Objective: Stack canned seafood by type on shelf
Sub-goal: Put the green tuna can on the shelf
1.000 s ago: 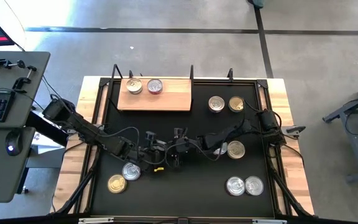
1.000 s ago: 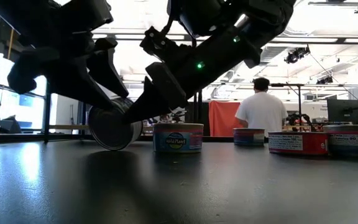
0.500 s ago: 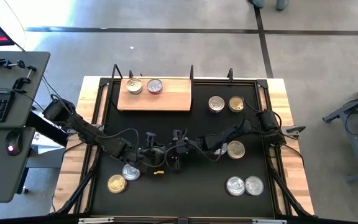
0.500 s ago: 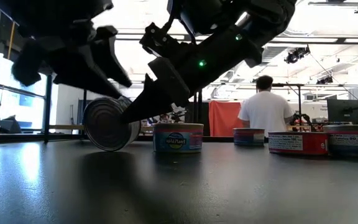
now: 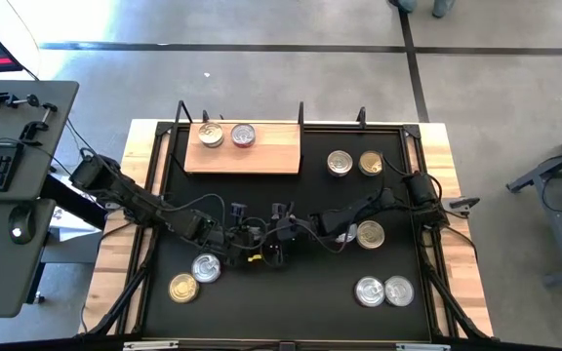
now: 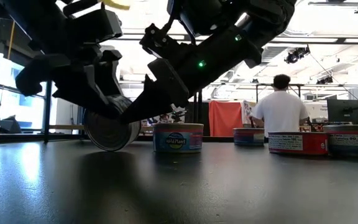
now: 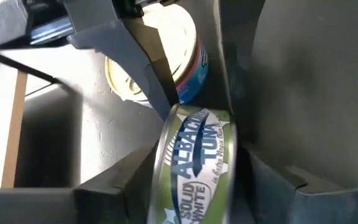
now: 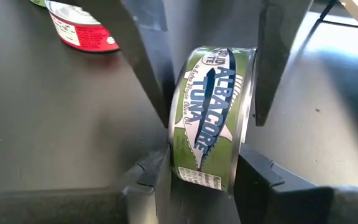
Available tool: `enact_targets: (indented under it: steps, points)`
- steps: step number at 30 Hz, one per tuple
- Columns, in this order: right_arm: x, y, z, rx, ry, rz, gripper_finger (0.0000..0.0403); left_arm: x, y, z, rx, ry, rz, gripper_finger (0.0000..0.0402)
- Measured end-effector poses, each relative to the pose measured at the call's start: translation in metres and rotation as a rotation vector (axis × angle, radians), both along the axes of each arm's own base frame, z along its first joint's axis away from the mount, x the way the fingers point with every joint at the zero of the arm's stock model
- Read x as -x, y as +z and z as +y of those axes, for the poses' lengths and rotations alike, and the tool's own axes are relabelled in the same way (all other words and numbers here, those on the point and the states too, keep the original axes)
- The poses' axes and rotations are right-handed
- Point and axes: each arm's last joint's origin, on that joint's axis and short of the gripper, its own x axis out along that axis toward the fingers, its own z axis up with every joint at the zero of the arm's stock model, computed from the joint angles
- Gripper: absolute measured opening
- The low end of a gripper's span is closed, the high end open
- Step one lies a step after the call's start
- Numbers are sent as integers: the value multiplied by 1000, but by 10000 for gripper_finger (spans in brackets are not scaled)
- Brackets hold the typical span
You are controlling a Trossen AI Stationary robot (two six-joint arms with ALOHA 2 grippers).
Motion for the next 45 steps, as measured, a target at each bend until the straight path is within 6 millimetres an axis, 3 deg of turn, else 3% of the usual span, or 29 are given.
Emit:
enact_targets:
  steps: [6,12,17,20,25,30,37,41,45]
  points:
    - [1,0,1,-18,72,21,149,1,1,-5,5,-27,1,121]
    - [25,19,8,-18,103,210,194,3,13,-20,-41,-47,-1,121]
    - [57,32,31,40,61,399,191,3,30,-28,-215,52,-83,128]
    - [75,37,46,133,-38,444,182,-6,39,-18,-253,158,-145,133]
    - [103,36,70,274,-190,478,168,-28,47,23,-338,197,-132,128]
    - [122,38,81,401,-375,391,161,-54,53,91,-331,151,-142,127]
    - [125,41,85,479,-438,289,161,-76,26,173,-485,103,-95,130]
    - [123,41,82,480,-447,291,161,-82,0,200,-578,88,-23,144]
    - [122,41,81,477,-452,287,161,-83,-11,212,-569,91,-19,167]
